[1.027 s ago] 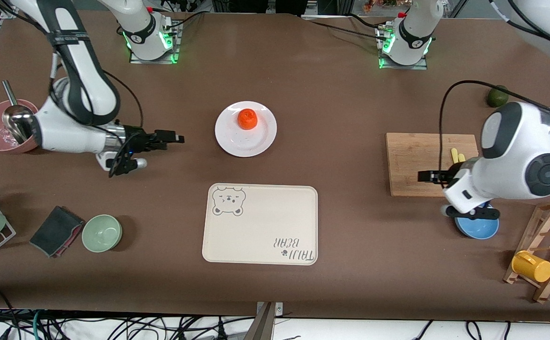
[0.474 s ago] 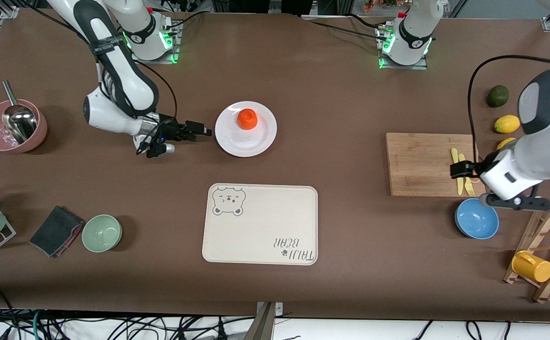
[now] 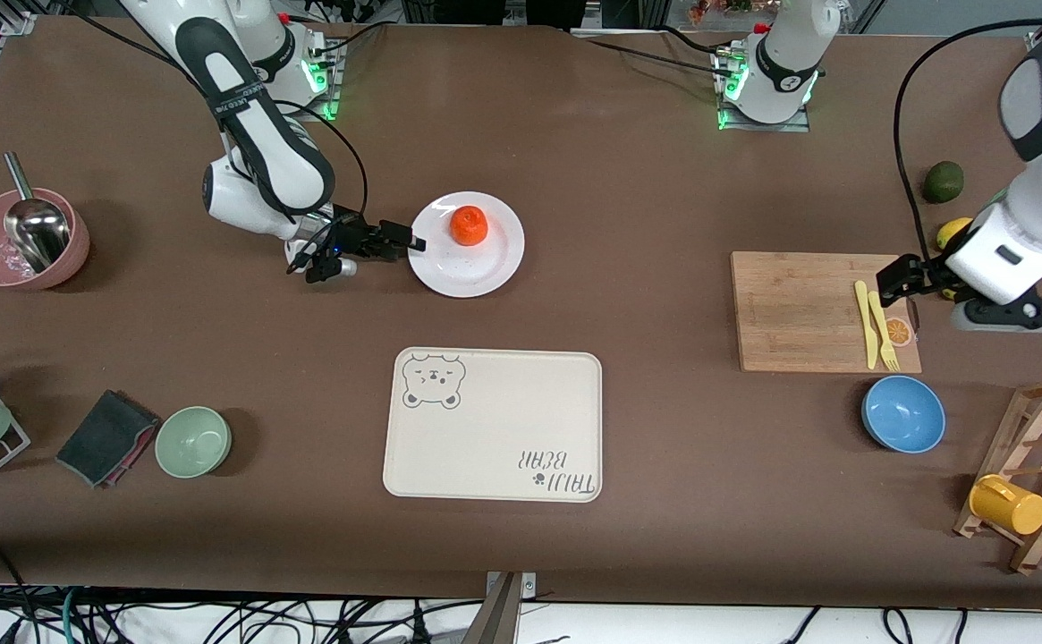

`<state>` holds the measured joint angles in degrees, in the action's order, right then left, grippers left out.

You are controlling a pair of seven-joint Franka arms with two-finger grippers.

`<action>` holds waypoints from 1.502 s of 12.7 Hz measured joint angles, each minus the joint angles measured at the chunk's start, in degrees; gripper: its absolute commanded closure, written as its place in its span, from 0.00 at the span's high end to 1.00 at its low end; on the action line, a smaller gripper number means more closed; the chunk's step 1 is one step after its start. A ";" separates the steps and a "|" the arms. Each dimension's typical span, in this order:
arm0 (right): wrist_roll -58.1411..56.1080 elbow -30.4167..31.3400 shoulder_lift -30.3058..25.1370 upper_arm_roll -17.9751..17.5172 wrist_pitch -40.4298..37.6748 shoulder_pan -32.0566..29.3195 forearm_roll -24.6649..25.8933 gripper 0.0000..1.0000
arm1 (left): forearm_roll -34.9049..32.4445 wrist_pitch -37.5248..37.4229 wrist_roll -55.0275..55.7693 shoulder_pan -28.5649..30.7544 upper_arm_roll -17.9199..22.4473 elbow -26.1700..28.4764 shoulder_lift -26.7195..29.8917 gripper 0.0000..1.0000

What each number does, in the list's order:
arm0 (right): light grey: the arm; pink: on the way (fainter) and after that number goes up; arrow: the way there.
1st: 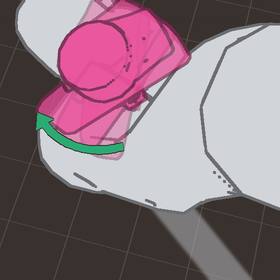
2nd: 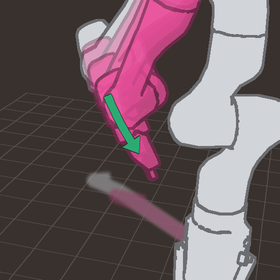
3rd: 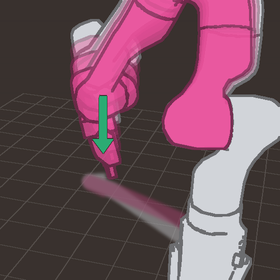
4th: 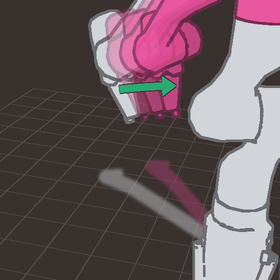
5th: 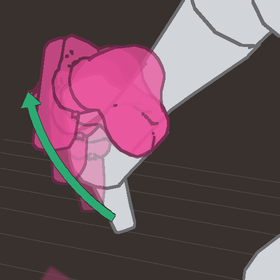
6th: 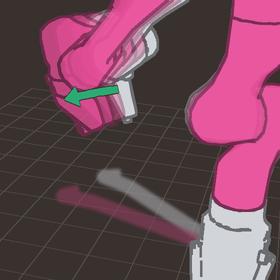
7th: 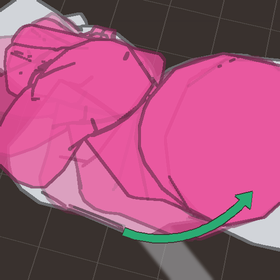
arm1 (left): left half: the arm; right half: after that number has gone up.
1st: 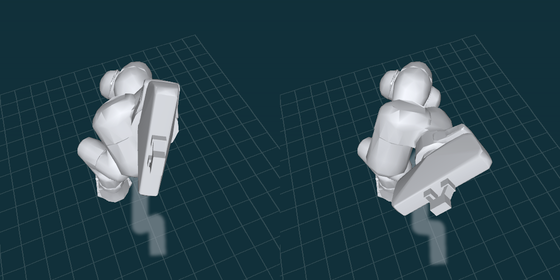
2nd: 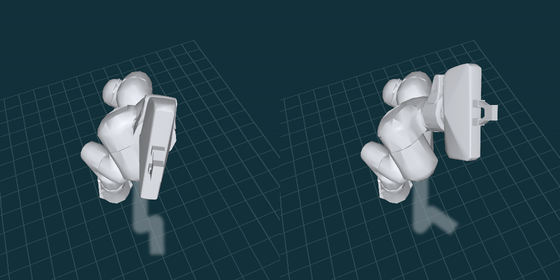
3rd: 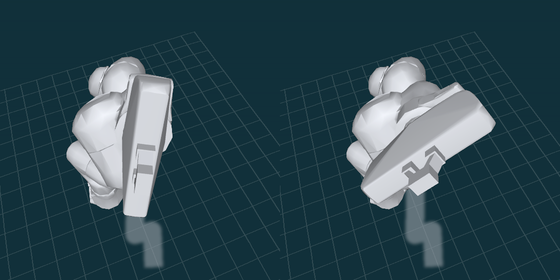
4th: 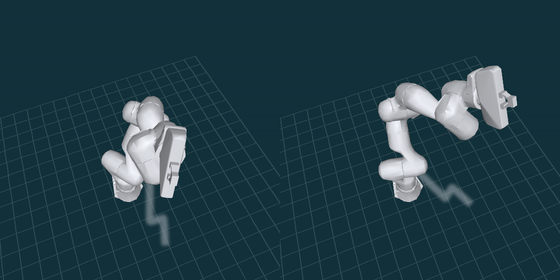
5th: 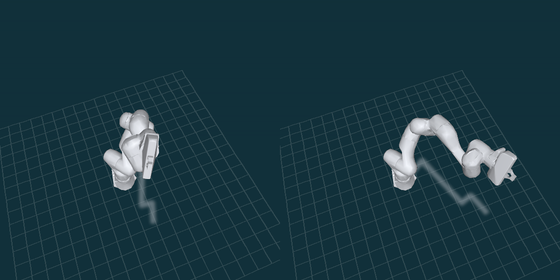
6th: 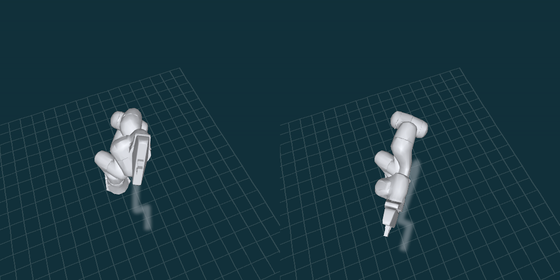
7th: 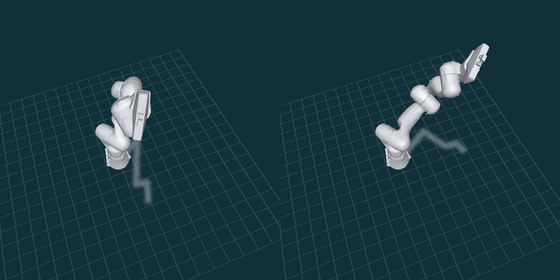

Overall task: Place orange and plate with both arms
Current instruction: 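Grasp the white plate rim with the right gripper, then slide the plate with the right gripper onto the bear tray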

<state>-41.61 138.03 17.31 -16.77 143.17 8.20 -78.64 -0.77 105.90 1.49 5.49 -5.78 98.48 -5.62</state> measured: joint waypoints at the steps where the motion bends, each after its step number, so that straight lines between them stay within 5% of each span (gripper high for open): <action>1: -0.01 0.18 0.11 0.00 0.20 -0.01 -0.78 0.91 | 1.78 -0.11 -0.48 -0.11 1.67 0.07 0.48 1.00; 4: -0.38 0.62 0.40 -0.29 0.31 0.13 -3.83 0.78 | 2.07 -1.94 -1.85 -1.24 3.16 -0.16 1.90 1.00; 10: -10.01 1.03 3.44 -1.18 1.75 0.23 -13.09 0.70 | 1.50 -13.11 -2.22 -3.79 3.21 -4.43 5.19 1.00; 16: -11.56 1.04 4.27 -1.48 2.88 0.25 -14.06 0.34 | 1.52 -16.28 -2.22 -4.24 3.34 -6.17 5.89 1.00; 19: -12.41 1.04 4.28 -2.16 3.48 0.82 -16.47 0.26 | 1.56 -18.97 -2.56 -5.67 3.98 -7.57 5.90 1.00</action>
<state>-54.02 139.07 21.60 -18.93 146.65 9.02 -95.11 0.79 86.92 -1.07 -0.17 -1.80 90.91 0.28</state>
